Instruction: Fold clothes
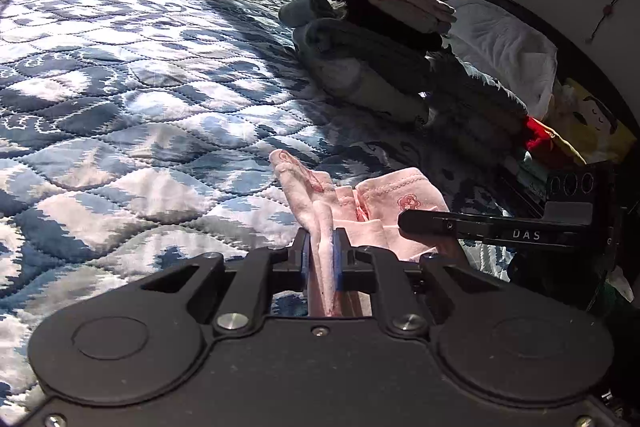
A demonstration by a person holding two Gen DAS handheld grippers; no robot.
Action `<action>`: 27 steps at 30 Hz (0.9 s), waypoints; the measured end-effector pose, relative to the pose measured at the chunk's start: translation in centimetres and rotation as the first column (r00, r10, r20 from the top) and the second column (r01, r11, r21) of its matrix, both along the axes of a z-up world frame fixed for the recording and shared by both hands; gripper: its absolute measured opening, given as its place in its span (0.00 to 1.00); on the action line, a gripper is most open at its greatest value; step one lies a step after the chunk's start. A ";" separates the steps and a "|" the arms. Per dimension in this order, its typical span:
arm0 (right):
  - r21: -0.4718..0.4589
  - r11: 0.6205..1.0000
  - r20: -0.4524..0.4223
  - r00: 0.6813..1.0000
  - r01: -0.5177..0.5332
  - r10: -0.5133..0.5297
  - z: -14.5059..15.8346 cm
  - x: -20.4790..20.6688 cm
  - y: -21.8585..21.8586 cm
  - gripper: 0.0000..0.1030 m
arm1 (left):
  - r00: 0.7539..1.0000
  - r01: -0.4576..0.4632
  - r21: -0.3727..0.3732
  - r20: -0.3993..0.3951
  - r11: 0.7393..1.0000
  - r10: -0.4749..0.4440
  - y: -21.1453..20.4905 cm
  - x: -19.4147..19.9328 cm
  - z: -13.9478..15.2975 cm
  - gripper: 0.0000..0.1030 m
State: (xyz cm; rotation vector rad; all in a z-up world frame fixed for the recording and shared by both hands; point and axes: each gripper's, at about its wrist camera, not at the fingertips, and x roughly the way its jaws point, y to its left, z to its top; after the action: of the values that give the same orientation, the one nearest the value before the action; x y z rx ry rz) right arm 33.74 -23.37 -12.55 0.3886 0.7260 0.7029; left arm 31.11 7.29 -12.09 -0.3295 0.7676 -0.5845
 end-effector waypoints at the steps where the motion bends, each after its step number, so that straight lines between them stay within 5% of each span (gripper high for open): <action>1: -0.005 1.000 0.016 1.000 0.005 -0.005 0.4 1.0 0.2 0.09 | 1.000 -0.012 -0.003 0.008 1.000 0.012 0.2 0.7 0.4 0.09; 9: -0.031 0.999 0.050 0.998 0.033 -0.031 1.4 8.6 1.5 0.09 | 0.997 -0.075 0.023 0.035 0.997 0.074 0.9 7.2 2.0 0.09; 17: -0.112 0.990 0.000 0.997 0.083 -0.083 -0.8 11.1 2.8 0.13 | 0.993 -0.114 0.067 0.001 0.991 0.115 0.7 10.1 0.3 0.10; 20: -0.117 0.982 -0.050 0.987 0.148 -0.155 -1.6 10.9 2.0 0.31 | 0.984 -0.172 0.115 -0.019 0.978 0.175 0.9 10.4 -0.4 0.30; 21: -0.082 0.981 -0.068 0.982 0.173 -0.179 -1.7 10.5 1.1 0.37 | 0.980 -0.192 0.114 -0.036 0.975 0.197 1.2 10.2 -0.6 0.54; 22: -0.054 0.979 -0.080 0.977 0.195 -0.199 -1.7 9.8 0.3 0.38 | 0.975 -0.212 0.094 -0.046 0.973 0.217 1.7 9.8 -0.6 0.62; 27: 0.061 0.956 -0.166 0.947 0.288 -0.275 -1.8 5.6 -3.6 0.61 | 0.950 -0.291 0.081 -0.095 0.953 0.298 3.4 6.6 0.1 0.69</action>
State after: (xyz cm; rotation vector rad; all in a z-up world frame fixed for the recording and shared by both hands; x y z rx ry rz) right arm 39.31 -26.94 -14.32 0.6179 0.7711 0.4363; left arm 37.76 10.67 -12.04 -0.4082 0.8200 -0.2606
